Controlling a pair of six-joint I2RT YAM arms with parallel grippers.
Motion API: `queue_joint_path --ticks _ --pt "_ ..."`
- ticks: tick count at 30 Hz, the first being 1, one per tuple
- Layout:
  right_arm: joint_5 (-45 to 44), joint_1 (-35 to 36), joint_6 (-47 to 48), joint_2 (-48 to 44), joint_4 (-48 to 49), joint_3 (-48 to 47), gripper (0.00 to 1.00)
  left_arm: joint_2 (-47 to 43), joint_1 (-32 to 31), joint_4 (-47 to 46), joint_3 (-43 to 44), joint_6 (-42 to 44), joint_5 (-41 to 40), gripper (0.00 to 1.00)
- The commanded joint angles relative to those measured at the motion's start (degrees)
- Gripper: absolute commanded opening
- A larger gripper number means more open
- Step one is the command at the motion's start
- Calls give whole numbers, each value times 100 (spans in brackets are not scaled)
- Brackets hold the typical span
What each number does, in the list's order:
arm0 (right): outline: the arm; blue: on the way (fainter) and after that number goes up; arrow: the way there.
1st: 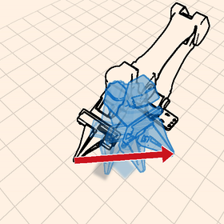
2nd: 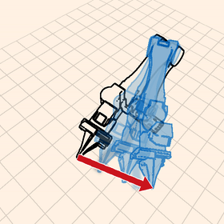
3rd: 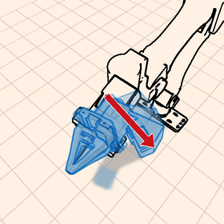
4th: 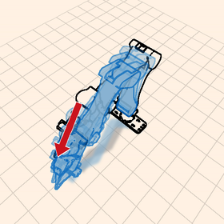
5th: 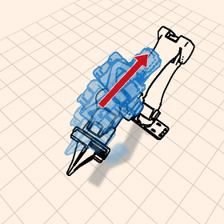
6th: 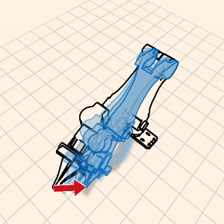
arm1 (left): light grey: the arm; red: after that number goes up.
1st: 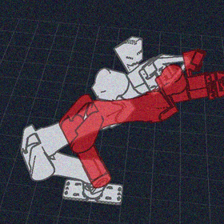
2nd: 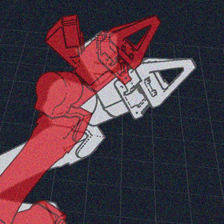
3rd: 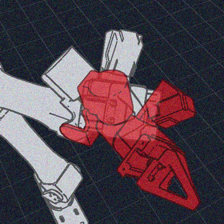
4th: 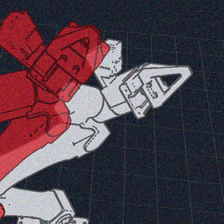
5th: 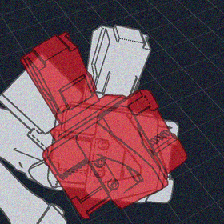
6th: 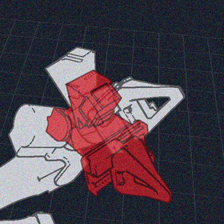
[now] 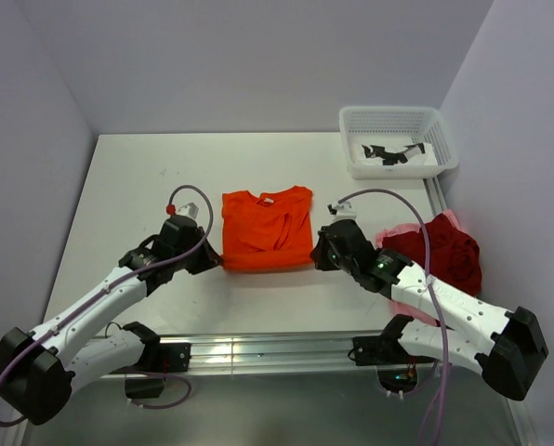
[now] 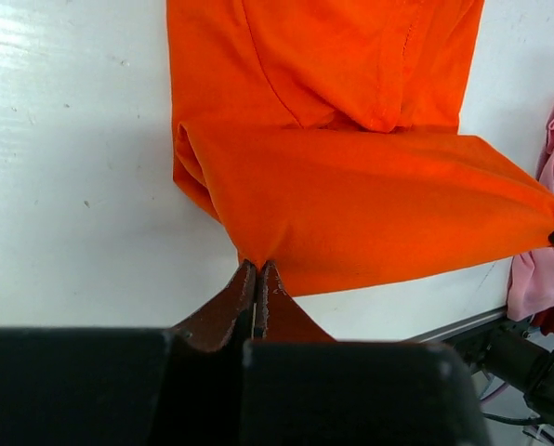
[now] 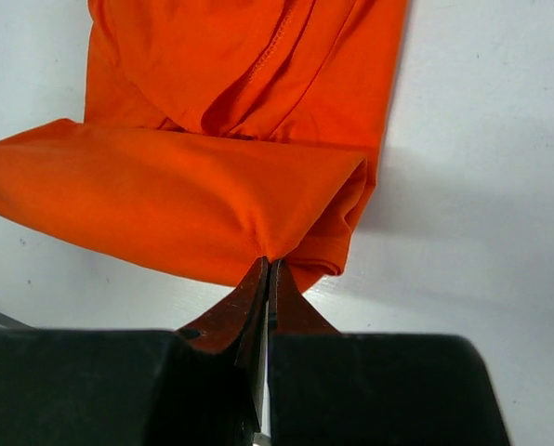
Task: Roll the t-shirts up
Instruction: Fold the tshirt
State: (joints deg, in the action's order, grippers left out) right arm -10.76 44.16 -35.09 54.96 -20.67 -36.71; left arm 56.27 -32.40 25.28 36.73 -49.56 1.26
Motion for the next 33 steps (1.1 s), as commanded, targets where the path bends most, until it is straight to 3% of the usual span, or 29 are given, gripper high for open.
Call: queue_joint_path --ticks 1,10,22,33 --pt "101 -144 318 190 -60 -398 0 129 129 -32 334 263 217 0" --pt "478 -627 670 788 1 -846 0 692 691 -119 695 491 524 0" --pt "1050 -1313 1083 1807 238 -1418 0 2150 1245 -576 1327 702 1122 0" --pt "1463 -1806 1400 2808 291 -2077 0 2950 1491 -313 2162 843 850 0"
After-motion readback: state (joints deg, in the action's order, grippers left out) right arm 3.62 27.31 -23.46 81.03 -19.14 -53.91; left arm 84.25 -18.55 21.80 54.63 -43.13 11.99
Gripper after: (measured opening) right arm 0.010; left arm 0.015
